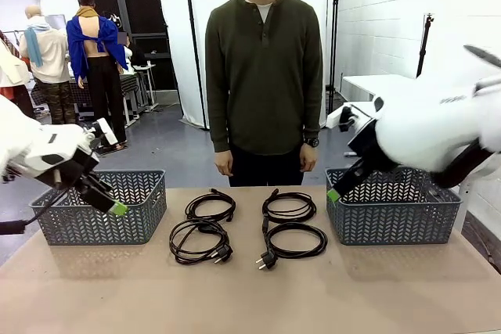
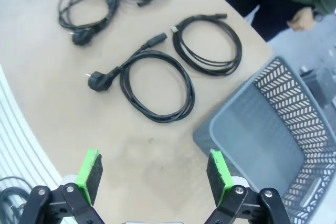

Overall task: Organize the cables according to human instructions.
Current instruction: Pick up a bundle of cables and place it in the basket indicated by the human.

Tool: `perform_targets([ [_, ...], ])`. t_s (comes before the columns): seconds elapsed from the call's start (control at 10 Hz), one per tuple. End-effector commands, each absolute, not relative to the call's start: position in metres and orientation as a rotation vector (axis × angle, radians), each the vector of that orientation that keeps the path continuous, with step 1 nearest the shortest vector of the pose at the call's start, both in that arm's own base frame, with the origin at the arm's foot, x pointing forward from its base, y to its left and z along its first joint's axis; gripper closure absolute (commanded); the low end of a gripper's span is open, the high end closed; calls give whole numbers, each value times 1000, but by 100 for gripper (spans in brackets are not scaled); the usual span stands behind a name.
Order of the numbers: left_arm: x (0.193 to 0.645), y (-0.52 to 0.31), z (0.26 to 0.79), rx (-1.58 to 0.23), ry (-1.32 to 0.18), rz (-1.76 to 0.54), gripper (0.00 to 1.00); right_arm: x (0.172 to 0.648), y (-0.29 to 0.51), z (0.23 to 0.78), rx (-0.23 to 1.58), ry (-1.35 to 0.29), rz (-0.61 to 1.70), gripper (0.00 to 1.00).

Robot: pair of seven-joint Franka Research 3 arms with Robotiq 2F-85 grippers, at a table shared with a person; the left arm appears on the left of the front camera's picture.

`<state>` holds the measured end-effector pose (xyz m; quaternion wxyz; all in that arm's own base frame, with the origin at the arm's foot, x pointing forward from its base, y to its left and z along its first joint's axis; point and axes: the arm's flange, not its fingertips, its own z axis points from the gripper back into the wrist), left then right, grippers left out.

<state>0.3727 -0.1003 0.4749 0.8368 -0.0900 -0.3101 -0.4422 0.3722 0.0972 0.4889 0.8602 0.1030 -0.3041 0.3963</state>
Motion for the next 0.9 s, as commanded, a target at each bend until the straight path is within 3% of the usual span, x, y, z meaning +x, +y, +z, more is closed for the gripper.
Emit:
perform_targets([
  [0.0, 373, -83, 482, -293, -678, -985, 0, 370, 81, 494, 294, -665, 886, 0],
  [0.8, 360, -79, 495, -307, -710, -1003, 0, 363, 76, 505, 287, -669, 851, 0],
])
